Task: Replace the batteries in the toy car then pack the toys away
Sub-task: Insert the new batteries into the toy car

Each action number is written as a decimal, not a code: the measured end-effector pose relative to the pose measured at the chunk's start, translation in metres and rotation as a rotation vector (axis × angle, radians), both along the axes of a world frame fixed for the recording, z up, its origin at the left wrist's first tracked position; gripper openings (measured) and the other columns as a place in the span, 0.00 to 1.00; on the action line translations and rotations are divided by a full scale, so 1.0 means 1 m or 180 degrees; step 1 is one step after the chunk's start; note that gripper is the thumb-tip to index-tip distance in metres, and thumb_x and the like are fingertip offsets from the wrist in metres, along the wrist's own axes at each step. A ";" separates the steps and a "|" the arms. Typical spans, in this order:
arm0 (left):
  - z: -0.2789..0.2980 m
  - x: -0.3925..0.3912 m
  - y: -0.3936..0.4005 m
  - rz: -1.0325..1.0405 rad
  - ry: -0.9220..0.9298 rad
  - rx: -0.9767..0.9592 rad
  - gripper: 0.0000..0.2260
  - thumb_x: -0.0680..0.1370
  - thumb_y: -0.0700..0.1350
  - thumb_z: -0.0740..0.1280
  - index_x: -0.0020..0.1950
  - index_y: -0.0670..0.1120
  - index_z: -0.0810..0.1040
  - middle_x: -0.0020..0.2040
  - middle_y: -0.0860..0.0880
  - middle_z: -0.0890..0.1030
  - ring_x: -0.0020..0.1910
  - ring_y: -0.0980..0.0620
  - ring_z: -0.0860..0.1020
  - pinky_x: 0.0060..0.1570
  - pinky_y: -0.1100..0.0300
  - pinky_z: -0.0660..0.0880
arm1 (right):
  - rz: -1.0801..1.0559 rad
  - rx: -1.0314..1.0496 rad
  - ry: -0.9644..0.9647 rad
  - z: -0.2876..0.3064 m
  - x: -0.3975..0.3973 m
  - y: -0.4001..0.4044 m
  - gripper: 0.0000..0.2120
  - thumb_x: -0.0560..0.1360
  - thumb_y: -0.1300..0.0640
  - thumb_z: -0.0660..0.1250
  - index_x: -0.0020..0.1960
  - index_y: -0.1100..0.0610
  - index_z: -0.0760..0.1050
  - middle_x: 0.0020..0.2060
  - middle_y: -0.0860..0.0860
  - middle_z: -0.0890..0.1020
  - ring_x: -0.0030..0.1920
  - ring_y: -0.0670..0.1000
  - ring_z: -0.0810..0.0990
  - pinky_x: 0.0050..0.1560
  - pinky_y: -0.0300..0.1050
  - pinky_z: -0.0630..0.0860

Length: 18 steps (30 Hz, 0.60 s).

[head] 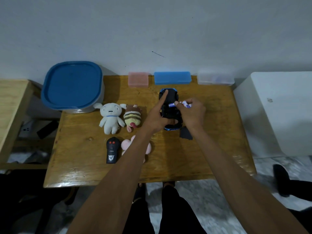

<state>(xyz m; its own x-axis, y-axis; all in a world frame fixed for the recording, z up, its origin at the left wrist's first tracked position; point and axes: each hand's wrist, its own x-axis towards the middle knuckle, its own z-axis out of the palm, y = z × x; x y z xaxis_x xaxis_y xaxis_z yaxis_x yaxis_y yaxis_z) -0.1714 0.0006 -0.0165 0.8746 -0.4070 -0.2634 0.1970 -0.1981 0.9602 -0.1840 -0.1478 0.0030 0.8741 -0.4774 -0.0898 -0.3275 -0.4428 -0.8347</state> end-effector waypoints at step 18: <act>-0.001 0.002 -0.014 0.0157 -0.0136 -0.0149 0.48 0.71 0.30 0.76 0.83 0.55 0.56 0.66 0.62 0.71 0.58 0.69 0.77 0.53 0.68 0.77 | 0.0409 -0.0484 -0.0096 0.013 0.006 0.002 0.14 0.75 0.55 0.75 0.36 0.52 0.71 0.30 0.44 0.75 0.29 0.42 0.72 0.26 0.30 0.67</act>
<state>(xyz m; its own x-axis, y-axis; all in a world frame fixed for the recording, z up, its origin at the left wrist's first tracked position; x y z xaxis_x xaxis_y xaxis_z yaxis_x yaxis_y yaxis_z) -0.1695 -0.0139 -0.0173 0.9039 -0.3742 -0.2071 0.1641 -0.1438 0.9759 -0.1778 -0.1455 0.0165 0.9299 -0.3677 0.0020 -0.2360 -0.6010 -0.7636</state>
